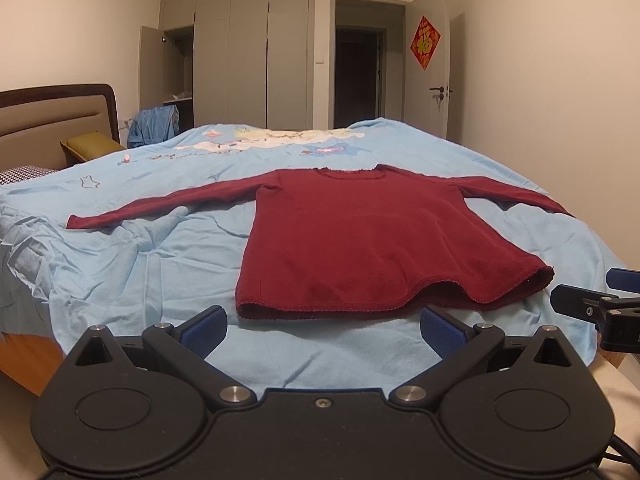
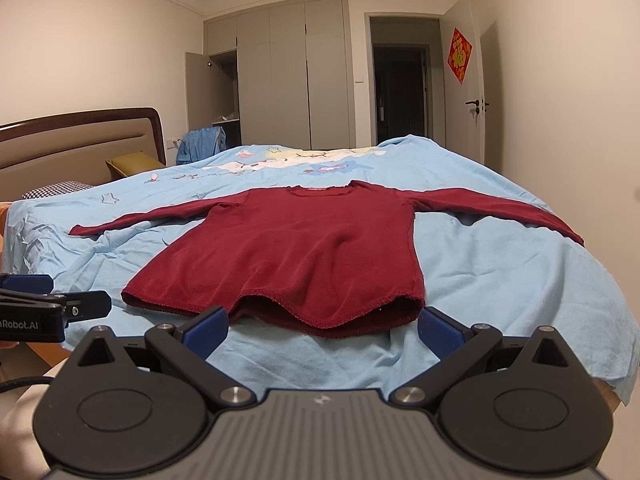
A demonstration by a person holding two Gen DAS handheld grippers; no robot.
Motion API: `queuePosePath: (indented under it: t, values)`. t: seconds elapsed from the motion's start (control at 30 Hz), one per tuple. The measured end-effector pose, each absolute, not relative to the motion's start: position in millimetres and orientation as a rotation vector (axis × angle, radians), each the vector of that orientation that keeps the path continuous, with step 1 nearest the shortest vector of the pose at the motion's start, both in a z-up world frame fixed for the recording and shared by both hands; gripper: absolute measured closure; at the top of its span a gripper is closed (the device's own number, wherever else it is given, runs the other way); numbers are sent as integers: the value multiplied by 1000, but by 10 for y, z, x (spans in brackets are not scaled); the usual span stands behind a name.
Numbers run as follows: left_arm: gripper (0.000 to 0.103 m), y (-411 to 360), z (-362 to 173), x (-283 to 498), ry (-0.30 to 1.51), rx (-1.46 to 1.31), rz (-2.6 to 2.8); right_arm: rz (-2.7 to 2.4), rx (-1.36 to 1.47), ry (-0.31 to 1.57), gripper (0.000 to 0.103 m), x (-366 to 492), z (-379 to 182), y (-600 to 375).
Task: Fold small clothes
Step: 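Move the right gripper over the sweater to the sleeve cuff beside it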
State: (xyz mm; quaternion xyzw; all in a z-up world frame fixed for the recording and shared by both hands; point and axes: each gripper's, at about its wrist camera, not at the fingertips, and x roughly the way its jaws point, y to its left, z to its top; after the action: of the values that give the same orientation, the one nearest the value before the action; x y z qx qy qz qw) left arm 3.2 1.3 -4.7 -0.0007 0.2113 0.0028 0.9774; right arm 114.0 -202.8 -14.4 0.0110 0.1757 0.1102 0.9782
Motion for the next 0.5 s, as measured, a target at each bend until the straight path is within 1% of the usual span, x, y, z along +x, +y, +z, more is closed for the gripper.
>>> queuePosePath:
  t: [0.27, 0.5]
  values:
    - [1, 36, 62, 288, 482, 9, -6, 231, 19, 497, 0, 1343, -171, -2035]
    - [1, -35, 287, 731, 475, 37, -23, 217, -6, 504, 0, 1498, -102, -2033]
